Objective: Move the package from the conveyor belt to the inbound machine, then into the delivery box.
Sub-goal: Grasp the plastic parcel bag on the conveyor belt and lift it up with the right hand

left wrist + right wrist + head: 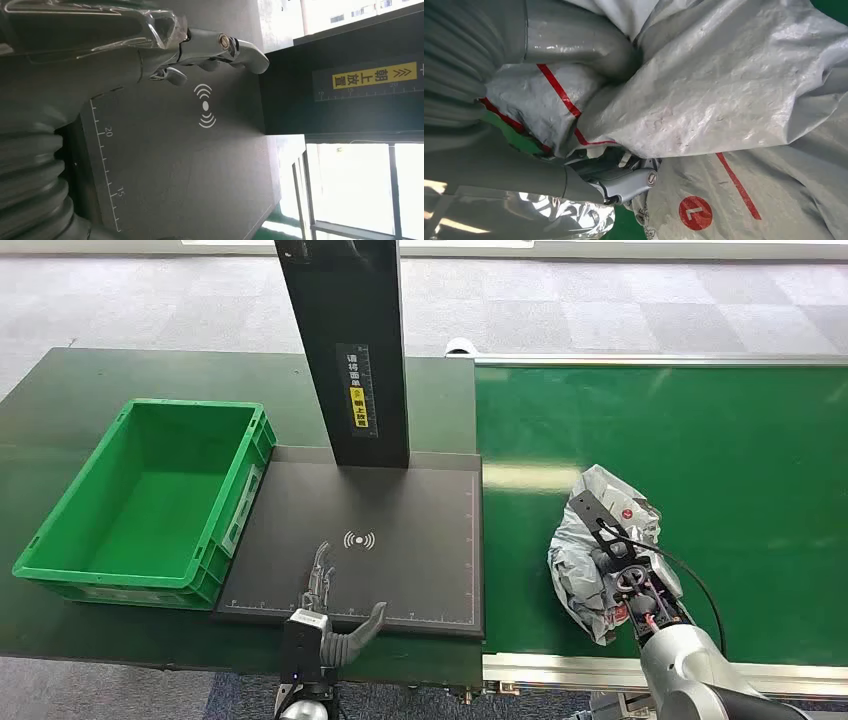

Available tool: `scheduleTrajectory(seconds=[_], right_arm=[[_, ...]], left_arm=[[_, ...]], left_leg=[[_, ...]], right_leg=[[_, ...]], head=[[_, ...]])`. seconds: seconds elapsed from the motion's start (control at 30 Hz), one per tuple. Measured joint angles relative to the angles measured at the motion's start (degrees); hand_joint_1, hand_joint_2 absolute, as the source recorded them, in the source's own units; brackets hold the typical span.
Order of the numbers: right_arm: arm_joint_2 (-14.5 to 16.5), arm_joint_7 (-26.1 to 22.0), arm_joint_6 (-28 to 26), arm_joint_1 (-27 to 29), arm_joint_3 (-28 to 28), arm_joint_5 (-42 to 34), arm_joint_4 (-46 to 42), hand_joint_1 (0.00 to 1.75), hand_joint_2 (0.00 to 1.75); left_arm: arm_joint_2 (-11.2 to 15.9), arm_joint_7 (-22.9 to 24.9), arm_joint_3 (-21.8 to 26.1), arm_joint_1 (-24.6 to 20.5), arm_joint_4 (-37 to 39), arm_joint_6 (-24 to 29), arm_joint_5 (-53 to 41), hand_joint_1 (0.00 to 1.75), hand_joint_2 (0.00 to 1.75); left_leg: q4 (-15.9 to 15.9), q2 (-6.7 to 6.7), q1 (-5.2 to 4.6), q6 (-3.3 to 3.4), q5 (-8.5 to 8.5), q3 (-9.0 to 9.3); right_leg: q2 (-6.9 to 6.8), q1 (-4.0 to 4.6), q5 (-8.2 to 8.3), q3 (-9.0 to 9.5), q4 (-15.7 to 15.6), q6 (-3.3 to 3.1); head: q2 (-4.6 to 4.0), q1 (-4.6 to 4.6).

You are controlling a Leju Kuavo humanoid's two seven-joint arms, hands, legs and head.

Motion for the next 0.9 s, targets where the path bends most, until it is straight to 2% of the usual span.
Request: scheduleTrajectory(seconds=[0.17, 0.37, 0.63, 0.7, 0.83, 0.9], right_arm=[[0.06, -2.11, -1.50, 0.37, -1.12, -0.08, 0.00, 1.75, 1.75], [0.46, -8.22, -4.02, 1.59, -3.09, -1.33, -0.01, 1.75, 1.75], [0.96, -9.96, -4.44, 1.97, -4.04, -1.92, -0.22, 1.75, 1.75], [1.27, -14.78, -5.10, 2.36, -4.67, -3.52, -0.55, 1.75, 1.75], [3.72, -33.47, -7.16, 4.15, -6.90, -9.04, -4.35, 1.75, 1.75], [6.15, -37.80, -7.56, 6.16, -7.21, -12.03, -10.63, 1.75, 1.75]], left_arm=[[-0.02, -0.01, 0.00, 0.00, 0.00, 0.21, 0.03, 0.00, 1.75], [-0.02, 0.00, 0.16, 0.09, -0.13, -1.01, 1.02, 0.00, 1.75], [-0.02, -0.01, 0.20, 0.14, -0.25, -1.13, 1.01, 0.00, 1.75], [0.03, 0.00, 0.21, 0.38, -0.83, -0.36, 0.68, 0.00, 1.75], [0.93, -0.02, 0.13, 2.97, -6.51, 3.32, -0.36, 0.00, 1.75], [1.75, -0.03, 0.06, 5.17, -12.23, 5.35, -1.37, 0.00, 1.75]], left_leg=[[0.00, 0.00, 0.00, 0.00, 0.00, -0.03], [0.00, 0.00, -0.01, 0.00, 0.00, -0.10], [0.00, -0.02, 0.00, 0.00, 0.00, -0.11], [-0.01, -0.04, -0.01, 0.00, 0.01, -0.17], [-0.01, 0.08, 0.00, 0.00, 0.01, -0.30], [-0.01, 0.06, 0.04, -0.01, 0.01, -0.31]], right_leg=[[0.00, 0.01, 0.00, -0.01, 0.00, 0.00], [0.00, 0.00, 0.00, -0.05, 0.00, 0.00], [-0.01, 0.00, 0.00, -0.06, 0.01, 0.00], [-0.01, 0.00, 0.00, -0.07, 0.02, 0.00], [0.08, 0.02, 0.03, -0.18, 0.05, -0.01], [0.07, 0.05, 0.01, -0.25, 0.05, -0.02]], head=[[0.00, -0.01], [0.00, -0.01], [0.00, -0.01], [0.00, 0.01], [0.00, 0.00], [0.00, 0.01]])
